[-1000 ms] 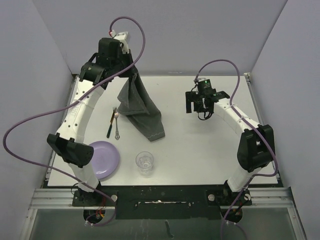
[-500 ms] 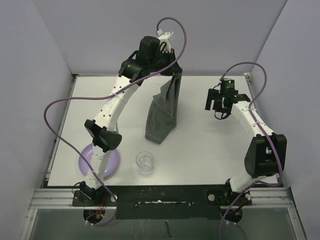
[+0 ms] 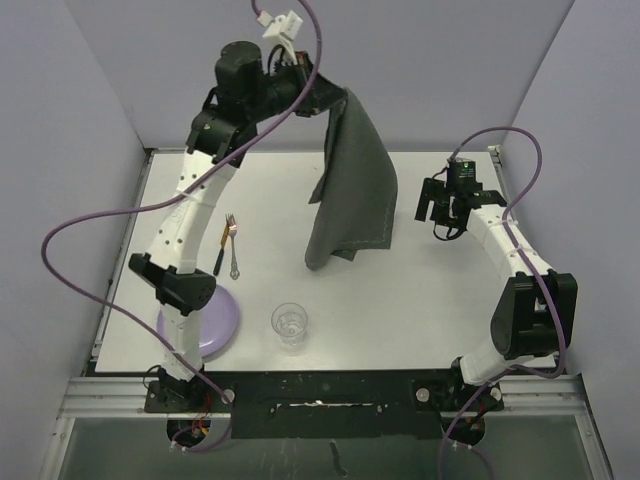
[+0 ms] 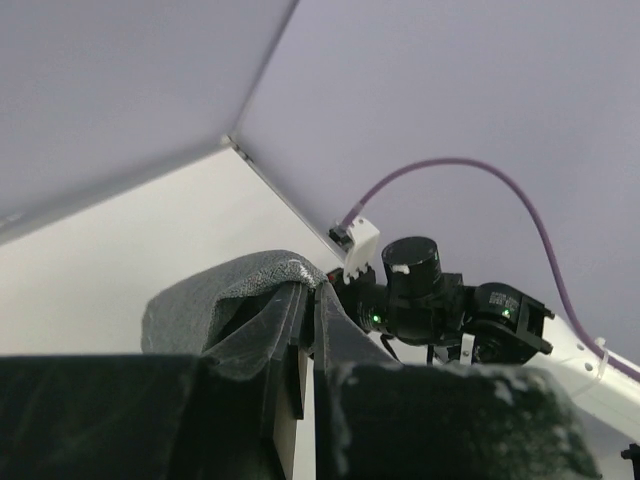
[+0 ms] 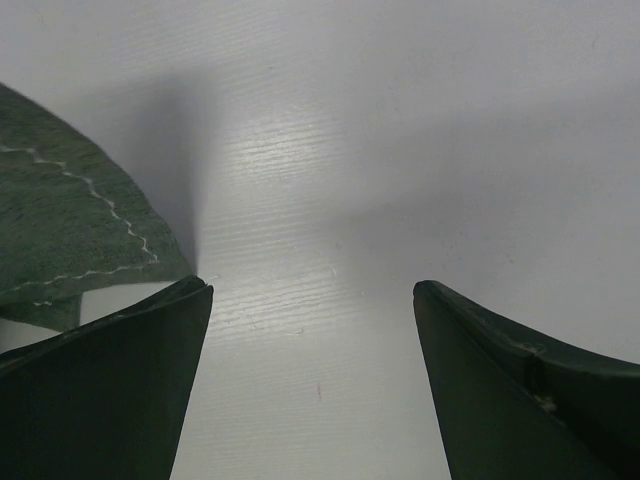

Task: Set the dinner table for one person
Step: Flatten out the napkin at the center of the board.

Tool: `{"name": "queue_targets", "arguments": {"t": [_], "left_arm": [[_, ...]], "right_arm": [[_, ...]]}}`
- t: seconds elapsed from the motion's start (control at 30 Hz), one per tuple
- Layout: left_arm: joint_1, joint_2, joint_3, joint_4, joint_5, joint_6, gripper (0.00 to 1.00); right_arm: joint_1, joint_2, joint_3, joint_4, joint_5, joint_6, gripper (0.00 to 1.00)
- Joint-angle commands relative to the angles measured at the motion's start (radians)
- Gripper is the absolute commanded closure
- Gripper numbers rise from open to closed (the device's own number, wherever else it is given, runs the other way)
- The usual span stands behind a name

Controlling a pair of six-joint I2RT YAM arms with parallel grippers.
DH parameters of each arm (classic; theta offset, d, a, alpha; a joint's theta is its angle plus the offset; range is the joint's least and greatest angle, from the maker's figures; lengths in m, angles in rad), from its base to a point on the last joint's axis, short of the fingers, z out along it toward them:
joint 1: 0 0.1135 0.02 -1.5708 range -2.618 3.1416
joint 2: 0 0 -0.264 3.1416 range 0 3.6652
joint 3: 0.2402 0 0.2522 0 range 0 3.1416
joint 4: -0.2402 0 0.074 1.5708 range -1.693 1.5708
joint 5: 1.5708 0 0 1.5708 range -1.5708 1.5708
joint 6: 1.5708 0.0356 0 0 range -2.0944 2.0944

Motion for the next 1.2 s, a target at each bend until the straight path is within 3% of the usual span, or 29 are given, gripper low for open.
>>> {"name": "queue_targets", "arguments": {"t": [0.0, 0.3, 0.33, 0.37, 0.47, 0.5, 0.6, 0.83, 1.03, 1.17], "left_arm": [[0.092, -0.241, -0.172, 0.149, 0.000, -0.029, 1.00], [0.267, -0.492, -0.753, 0.147, -0.061, -0.026, 1.00], [0.273, -0.497, -0.811, 0.135, -0.070, -0.018, 0.93], [0.277, -0.498, -0.864, 0.123, -0.077, -0.010, 0.75], [0.296, -0.484, -0.993, 0.086, -0.075, -0.004, 0.10], [0.304, -0.483, -1.035, 0.082, -0.077, -0.007, 0.03], [0.316, -0.495, -1.085, 0.083, -0.105, -0.016, 0.02], [0.321, -0.496, -1.030, -0.012, -0.167, 0.017, 0.02], [0.322, -0.514, -1.035, -0.023, -0.196, 0.024, 0.02], [0.327, -0.535, -1.061, -0.027, -0.214, 0.036, 0.02]], "right_arm": [[0.012, -0.011, 0.010, 0.039, -0.005, 0.007, 0.16], [0.049, -0.011, 0.025, 0.024, -0.006, -0.007, 0.16], [0.050, -0.012, 0.028, 0.020, -0.007, -0.008, 0.16], [0.051, -0.012, 0.031, 0.016, -0.008, -0.011, 0.16], [0.059, -0.018, 0.039, 0.007, -0.013, -0.017, 0.16], [0.062, -0.020, 0.040, 0.006, -0.015, -0.019, 0.16], [0.069, -0.010, 0.044, 0.009, -0.042, -0.022, 0.16], [0.081, 0.052, 0.040, 0.078, -0.244, -0.012, 0.16], [0.136, 0.230, 0.144, 0.157, -0.474, -0.015, 0.19], [0.191, 0.295, 0.205, 0.168, -0.478, -0.022, 0.20]]}}
